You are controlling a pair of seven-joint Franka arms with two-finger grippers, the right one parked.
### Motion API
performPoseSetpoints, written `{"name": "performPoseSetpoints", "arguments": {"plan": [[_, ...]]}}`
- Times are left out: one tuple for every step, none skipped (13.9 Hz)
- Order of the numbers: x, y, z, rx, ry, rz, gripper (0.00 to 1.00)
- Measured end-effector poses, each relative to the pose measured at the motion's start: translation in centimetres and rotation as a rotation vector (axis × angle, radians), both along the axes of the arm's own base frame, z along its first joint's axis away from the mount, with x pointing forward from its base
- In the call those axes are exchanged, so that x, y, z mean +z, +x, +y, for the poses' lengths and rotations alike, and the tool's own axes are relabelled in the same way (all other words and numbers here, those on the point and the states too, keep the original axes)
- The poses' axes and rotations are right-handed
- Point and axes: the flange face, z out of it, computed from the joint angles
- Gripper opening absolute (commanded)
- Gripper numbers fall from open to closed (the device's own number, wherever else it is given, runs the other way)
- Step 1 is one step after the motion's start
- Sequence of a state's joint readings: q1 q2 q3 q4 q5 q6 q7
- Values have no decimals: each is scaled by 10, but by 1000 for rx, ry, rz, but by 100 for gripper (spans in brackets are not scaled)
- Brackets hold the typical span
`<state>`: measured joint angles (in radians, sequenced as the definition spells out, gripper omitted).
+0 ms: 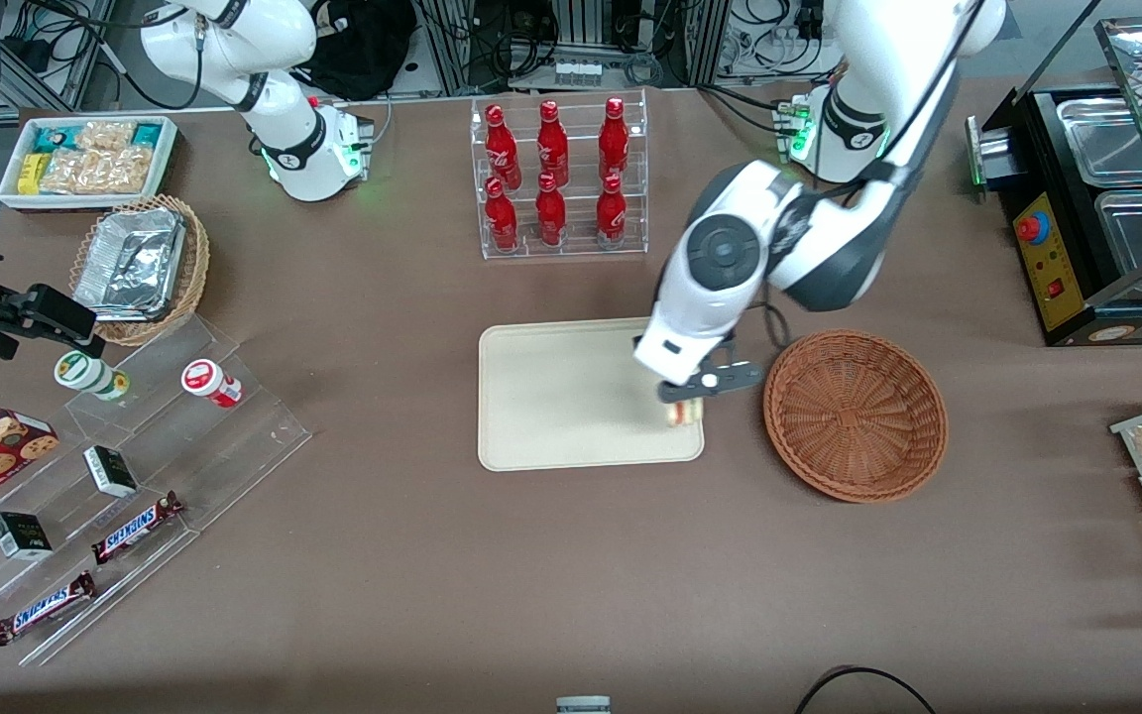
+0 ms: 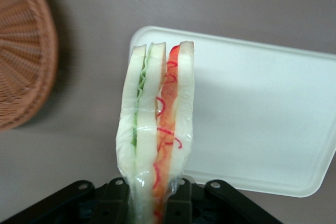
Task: Place sandwich from basket to tray
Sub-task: 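Lift the sandwich and carry it with the left gripper over the beige tray, then lower the sandwich onto the tray and open the left gripper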
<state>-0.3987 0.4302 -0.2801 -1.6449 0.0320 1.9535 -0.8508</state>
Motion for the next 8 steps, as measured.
{"name": "performPoseSetpoints", "arguments": {"plan": [[-11, -3, -12, -15, 0, 11, 14], [-22, -6, -23, -27, -5, 14, 14], [-32, -10, -36, -35, -15, 10, 14], [-43, -13, -50, -39, -30, 2, 14], [-54, -17, -64, -45, -39, -3, 14], [-67, -20, -76, -59, -36, -6, 14], [-79, -21, -85, -76, -20, -13, 14], [-92, -20, -90, -85, -5, -19, 14]]}}
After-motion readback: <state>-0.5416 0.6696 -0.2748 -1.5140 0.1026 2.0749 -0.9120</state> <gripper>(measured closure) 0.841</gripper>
